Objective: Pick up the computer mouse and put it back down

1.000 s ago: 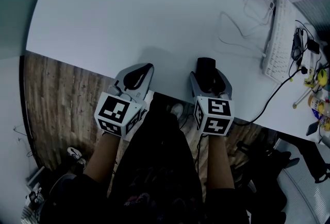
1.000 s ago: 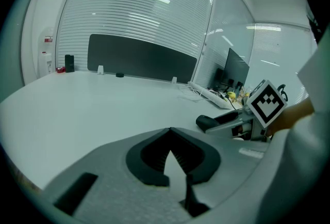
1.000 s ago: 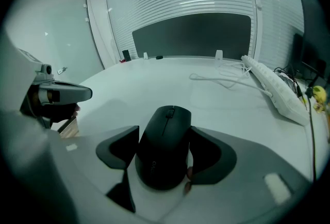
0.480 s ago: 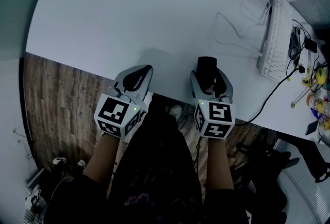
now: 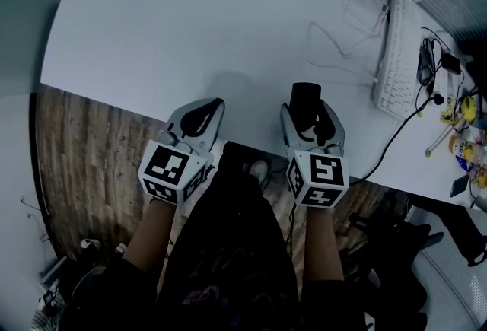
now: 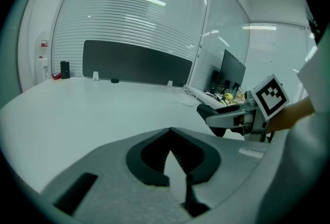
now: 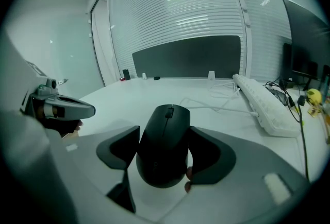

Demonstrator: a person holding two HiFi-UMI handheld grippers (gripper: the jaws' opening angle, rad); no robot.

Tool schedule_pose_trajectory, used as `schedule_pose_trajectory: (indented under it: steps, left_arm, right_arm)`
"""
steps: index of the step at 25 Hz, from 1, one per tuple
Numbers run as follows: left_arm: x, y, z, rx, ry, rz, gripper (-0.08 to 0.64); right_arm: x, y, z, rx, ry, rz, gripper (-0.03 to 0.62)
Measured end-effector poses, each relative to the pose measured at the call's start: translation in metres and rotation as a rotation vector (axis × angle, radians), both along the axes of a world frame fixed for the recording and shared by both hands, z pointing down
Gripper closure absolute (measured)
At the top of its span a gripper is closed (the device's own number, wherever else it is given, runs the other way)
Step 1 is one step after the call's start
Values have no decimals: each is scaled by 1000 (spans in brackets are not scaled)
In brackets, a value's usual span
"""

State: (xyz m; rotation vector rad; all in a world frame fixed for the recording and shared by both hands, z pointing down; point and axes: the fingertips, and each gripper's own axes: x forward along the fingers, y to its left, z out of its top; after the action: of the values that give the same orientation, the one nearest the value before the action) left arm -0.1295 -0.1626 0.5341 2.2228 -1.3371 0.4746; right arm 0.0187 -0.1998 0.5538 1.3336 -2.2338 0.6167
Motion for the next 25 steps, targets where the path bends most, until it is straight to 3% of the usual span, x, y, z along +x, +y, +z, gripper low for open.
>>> schedule_pose_trajectory:
  steps: [18, 25]
  left_arm:
    - [26, -6, -72, 129, -1, 25, 558]
    - [43, -5, -115, 221, -2, 39, 558]
  right_arm:
    - [23, -7, -97, 185, -82, 44, 282]
    - [32, 0, -144, 272, -108, 44, 282]
